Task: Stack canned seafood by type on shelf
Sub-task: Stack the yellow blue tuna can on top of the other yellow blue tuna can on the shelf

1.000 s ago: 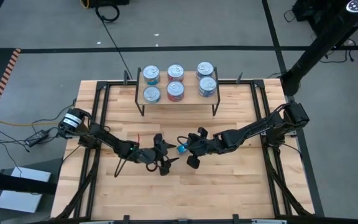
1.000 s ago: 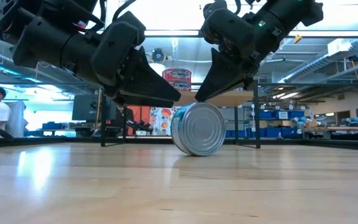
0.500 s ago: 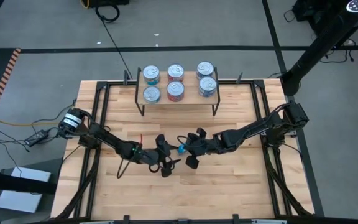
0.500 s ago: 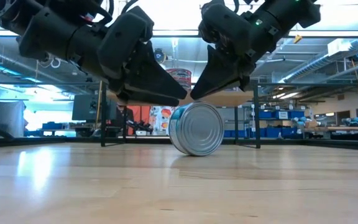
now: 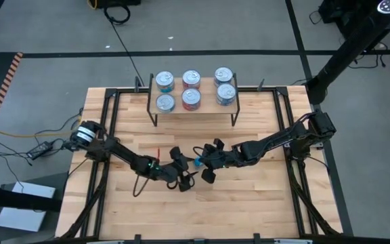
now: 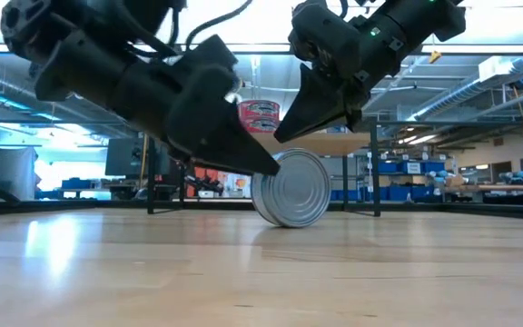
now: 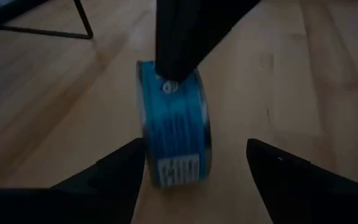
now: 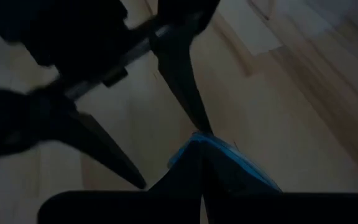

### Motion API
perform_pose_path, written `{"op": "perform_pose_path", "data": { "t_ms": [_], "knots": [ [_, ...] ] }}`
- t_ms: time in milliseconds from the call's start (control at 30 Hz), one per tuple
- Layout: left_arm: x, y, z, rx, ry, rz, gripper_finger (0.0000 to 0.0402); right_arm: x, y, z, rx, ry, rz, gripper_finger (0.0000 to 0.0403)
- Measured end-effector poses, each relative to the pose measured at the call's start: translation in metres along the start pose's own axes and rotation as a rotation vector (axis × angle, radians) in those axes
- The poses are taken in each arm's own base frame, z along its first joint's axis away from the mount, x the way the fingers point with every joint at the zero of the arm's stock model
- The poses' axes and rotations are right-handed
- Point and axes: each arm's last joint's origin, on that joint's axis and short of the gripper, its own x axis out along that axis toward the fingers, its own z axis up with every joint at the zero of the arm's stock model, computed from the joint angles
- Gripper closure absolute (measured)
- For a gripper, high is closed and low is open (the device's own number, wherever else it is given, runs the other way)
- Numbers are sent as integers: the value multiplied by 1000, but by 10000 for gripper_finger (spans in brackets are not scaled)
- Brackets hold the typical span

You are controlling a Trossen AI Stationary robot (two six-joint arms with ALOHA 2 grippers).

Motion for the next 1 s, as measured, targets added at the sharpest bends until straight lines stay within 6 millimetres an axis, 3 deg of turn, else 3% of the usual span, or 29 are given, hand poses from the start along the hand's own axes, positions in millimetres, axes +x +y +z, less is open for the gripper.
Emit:
{"op": "perform_pose_path", "data": {
  "t_ms": [100, 233, 433, 1000],
  "knots": [
    [8, -5, 2, 1, -14, 36, 106, -4, 1, 0, -26, 0, 2, 393],
    [10, -5, 6, 31, -7, 59, 96, -24, 12, 8, -74, -7, -6, 393],
    [10, -4, 6, 34, -4, 64, 99, -40, 15, -4, -117, 46, -106, 393],
    [19, 11, 9, 20, 4, 97, 238, -48, 28, -19, -131, 46, -156, 393]
  ]
}}
